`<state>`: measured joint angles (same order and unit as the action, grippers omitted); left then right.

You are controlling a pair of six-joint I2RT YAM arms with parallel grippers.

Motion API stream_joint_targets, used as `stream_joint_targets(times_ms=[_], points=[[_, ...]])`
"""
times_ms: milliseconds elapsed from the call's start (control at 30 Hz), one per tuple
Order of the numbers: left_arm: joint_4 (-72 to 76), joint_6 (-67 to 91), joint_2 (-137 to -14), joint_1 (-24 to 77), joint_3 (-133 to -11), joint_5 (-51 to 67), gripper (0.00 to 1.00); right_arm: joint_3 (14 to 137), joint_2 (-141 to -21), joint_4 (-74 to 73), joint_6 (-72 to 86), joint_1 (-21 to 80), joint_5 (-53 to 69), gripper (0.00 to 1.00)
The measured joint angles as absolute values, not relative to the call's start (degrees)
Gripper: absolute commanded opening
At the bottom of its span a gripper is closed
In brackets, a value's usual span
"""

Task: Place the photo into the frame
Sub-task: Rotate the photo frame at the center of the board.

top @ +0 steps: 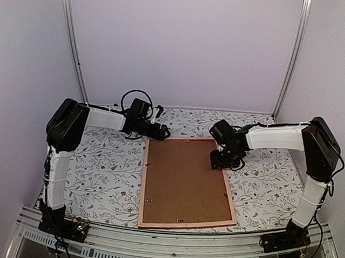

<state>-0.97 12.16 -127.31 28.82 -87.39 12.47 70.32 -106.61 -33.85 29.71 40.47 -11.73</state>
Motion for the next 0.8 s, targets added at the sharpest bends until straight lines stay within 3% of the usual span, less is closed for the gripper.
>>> stream_joint_targets(times_ms=[267,533,800], points=[[-1.6,12.3,-127.6,28.8,-85.8,17.8,0.75,65.1,-104.5,-34.2,30.6,40.5,-12.2,0.49],[2.7,12.3,-126.1,28.0,-81.3,20.7,0.65,63.7,-104.1,-32.1,28.6,40.0,-11.3,0.28],[4.7,14.0,-117.9,27.2,-68.8,22.2,0.56,65.1,-106.0,-28.7,20.7,36.3,-9.7,0.2]])
